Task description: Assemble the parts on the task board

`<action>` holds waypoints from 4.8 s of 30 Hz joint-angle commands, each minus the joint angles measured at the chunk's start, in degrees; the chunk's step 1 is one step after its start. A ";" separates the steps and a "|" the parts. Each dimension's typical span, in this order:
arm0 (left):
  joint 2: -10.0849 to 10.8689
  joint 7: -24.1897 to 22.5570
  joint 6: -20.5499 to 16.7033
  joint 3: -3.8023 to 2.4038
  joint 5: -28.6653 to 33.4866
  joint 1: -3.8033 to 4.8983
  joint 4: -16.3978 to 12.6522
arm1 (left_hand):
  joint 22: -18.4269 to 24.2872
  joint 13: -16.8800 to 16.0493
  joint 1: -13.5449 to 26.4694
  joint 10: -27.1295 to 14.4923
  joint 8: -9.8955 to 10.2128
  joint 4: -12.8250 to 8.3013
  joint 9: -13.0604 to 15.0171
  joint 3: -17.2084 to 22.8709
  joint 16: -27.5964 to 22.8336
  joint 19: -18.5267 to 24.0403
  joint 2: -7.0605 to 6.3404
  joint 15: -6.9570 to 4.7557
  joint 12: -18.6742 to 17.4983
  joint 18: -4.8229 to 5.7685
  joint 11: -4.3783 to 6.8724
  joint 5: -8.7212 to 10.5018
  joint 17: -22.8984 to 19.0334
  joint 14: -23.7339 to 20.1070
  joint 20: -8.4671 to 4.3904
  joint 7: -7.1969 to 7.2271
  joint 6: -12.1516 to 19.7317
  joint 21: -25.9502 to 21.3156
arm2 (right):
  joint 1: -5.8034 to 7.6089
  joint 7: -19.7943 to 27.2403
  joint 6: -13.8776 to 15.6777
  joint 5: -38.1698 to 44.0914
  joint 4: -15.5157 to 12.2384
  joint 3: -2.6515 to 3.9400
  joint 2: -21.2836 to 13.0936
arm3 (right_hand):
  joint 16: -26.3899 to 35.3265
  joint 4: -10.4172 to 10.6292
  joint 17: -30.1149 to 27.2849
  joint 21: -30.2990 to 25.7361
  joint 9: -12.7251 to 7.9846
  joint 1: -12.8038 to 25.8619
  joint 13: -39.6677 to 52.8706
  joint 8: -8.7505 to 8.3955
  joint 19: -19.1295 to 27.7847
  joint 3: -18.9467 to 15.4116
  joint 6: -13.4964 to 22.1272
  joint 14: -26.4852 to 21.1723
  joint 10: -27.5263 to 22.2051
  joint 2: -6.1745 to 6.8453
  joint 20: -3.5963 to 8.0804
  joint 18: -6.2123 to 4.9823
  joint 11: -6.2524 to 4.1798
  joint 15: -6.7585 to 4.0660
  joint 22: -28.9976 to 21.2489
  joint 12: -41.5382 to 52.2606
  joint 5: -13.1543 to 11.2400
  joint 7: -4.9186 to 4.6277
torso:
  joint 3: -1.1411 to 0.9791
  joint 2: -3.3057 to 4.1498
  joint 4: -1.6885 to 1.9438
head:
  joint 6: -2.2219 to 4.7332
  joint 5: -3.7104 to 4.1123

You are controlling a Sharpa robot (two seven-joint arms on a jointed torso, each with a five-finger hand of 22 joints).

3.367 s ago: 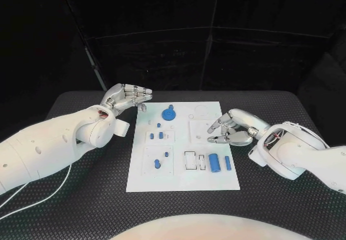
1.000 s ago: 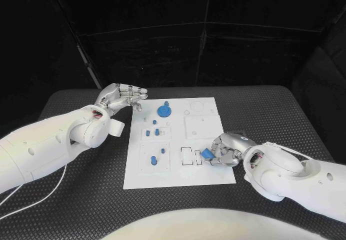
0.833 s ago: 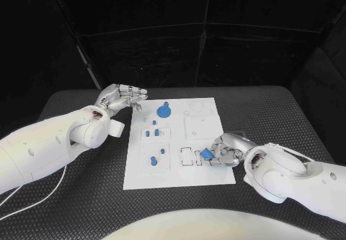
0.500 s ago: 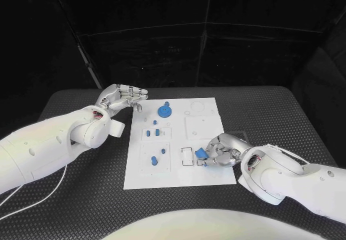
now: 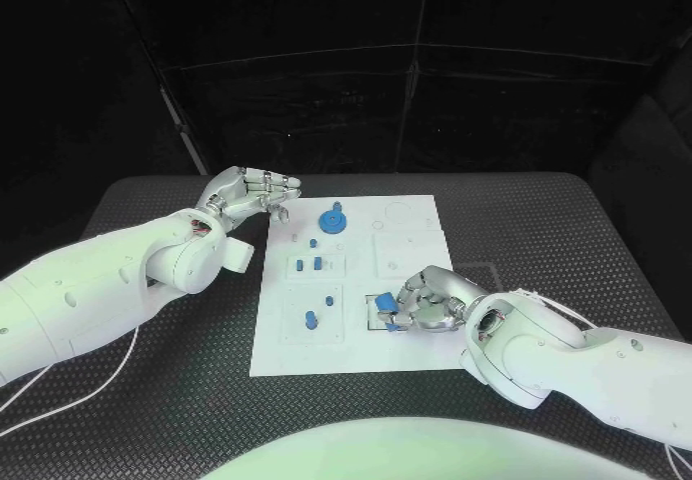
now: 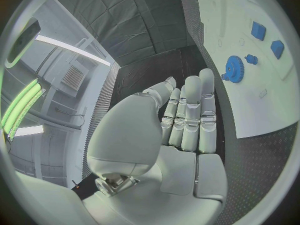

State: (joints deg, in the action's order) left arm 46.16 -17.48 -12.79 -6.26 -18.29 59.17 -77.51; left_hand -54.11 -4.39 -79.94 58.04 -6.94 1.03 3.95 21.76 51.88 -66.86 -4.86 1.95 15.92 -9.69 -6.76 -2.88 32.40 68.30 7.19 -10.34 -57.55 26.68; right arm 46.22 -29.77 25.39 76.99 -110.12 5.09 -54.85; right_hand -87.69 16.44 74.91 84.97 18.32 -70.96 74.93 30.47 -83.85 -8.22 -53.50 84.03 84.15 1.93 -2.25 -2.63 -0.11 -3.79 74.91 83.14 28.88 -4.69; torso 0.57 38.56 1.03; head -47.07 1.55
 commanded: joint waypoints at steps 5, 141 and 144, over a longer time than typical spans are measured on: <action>-0.10 -0.05 0.72 -0.05 0.22 0.08 -0.13 | 0.05 -0.02 0.43 -0.50 -0.29 0.17 -0.03 -0.18 -0.25 0.22 -0.02 -0.09 0.18 -0.75 -0.04 -0.25 -0.08 -0.30 0.33 -0.16 0.19 -0.21 | 0.14 -2.23 -0.34 3.05 0.90 0.05 1.13 | -0.32 0.13 9.94 0.30 0.76 2.74 5.38 -0.40 -1.96 -2.10 -1.10 4.94 0.45 0.68 0.48 0.43 -0.58 -0.65 4.06 -0.55 -4.01 1.07 | 0.09 -0.03 -0.04 | -0.04 -0.06; 0.36 0.64 0.76 0.04 0.22 -0.14 -0.18 | 0.34 0.01 0.41 -0.94 -0.22 0.06 -0.08 -0.29 -0.34 0.24 0.06 -0.01 0.45 -0.74 -0.18 -0.25 -0.25 -0.52 0.39 -0.37 0.66 -0.52 | -2.53 -4.86 -12.95 16.22 3.99 2.83 -6.73 | 0.65 -4.74 8.74 -0.13 5.01 -4.42 4.04 -10.03 -1.76 0.52 -5.64 4.66 -0.83 2.26 0.39 0.44 -0.48 -0.57 4.58 -4.18 -12.33 0.93 | 0.22 -0.91 -1.02 | -0.82 1.71; 0.37 0.64 0.76 0.04 0.22 -0.14 -0.20 | 0.34 0.01 0.41 -0.94 -0.22 0.06 -0.08 -0.29 -0.34 0.24 0.06 -0.01 0.45 -0.74 -0.18 -0.25 -0.25 -0.52 0.39 -0.37 0.66 -0.52 | -2.56 -4.98 -13.17 16.81 4.26 2.83 -6.38 | 0.66 -5.57 8.75 -0.14 5.18 -5.82 4.08 -10.15 -1.77 1.10 -5.70 4.67 -0.82 1.32 0.42 0.44 -0.56 -0.64 4.60 -4.18 -12.56 1.02 | 0.21 -0.87 -1.04 | -0.81 1.68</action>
State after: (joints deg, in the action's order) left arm 46.53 -16.66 -12.48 -6.18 -18.29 58.96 -77.62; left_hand -53.83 -4.39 -79.95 57.43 -6.94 1.03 3.93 21.76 51.88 -66.67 -4.86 1.95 16.20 -9.68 -6.97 -2.88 32.23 68.30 7.38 -10.75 -57.14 26.47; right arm 43.96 -34.08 14.77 92.66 -106.22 8.23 -61.44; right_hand -87.20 11.24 74.94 85.03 23.62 -76.19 74.92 20.58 -84.06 -7.20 -59.16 84.03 83.42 3.39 -2.24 -2.65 -0.21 -4.00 74.92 79.10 16.29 -3.70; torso 0.76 37.70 -0.01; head -47.89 3.28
